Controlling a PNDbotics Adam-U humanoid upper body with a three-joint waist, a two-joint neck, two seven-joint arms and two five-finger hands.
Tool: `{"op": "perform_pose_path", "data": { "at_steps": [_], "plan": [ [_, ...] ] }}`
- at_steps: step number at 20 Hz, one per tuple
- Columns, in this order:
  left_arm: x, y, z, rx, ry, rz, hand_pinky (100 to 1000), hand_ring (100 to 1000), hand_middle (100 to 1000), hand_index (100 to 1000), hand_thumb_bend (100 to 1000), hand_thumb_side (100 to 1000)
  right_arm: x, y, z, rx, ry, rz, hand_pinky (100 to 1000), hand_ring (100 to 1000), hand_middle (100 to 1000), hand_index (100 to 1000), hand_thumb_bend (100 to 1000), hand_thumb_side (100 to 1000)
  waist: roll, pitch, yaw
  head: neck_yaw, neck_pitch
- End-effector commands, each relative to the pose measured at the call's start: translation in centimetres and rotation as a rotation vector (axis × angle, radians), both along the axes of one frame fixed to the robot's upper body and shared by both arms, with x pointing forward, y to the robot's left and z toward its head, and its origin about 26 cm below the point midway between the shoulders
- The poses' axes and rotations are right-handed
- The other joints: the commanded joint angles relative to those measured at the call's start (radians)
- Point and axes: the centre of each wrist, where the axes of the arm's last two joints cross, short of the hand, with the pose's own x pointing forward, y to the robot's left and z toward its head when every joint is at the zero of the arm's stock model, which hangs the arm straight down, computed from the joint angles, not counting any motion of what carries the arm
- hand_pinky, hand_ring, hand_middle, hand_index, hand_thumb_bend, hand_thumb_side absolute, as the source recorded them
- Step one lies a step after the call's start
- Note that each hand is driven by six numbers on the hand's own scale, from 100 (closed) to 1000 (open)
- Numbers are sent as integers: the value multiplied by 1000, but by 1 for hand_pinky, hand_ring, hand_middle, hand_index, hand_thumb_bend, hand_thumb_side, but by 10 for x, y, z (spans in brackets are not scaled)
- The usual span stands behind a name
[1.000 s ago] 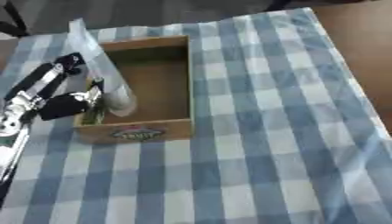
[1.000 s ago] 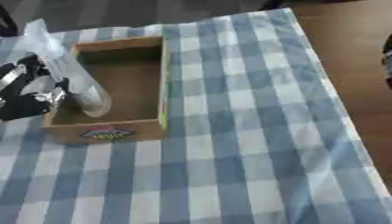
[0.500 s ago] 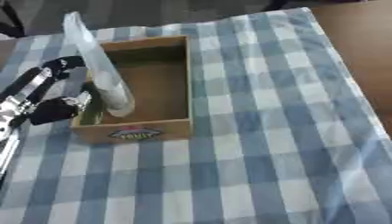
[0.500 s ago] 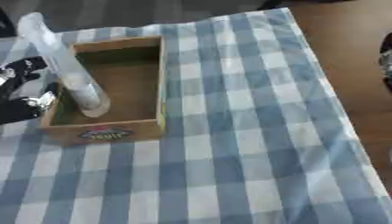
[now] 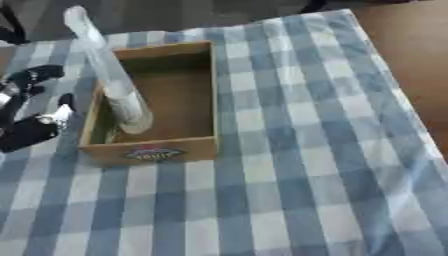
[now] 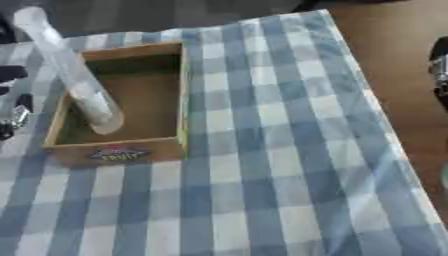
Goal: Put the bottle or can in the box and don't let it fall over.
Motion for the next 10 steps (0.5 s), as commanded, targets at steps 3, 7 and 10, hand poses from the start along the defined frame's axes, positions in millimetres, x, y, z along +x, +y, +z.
{"op": "perform_pose_path", "data": {
  "at_steps": [3, 7, 10],
  "plan": [
    [-13, 25, 14, -21, -68, 117, 1000, 1000, 843, 900, 100, 338, -3, -4, 11, -40, -32, -16, 744, 696, 860, 750, 246, 229, -4, -12, 4, -6, -15],
    [-19, 34, 15, -62, -111, 193, 1000, 1000, 836, 891, 100, 387, -3, -4, 11, -39, -34, -17, 745, 697, 861, 750, 245, 229, -6, -11, 5, -4, -19],
    [-24, 40, 15, -135, -174, 256, 1000, 1000, 843, 903, 100, 503, -3, -4, 11, -39, -34, -18, 745, 697, 861, 750, 244, 230, -7, -10, 7, -5, -19]
  ]
}}
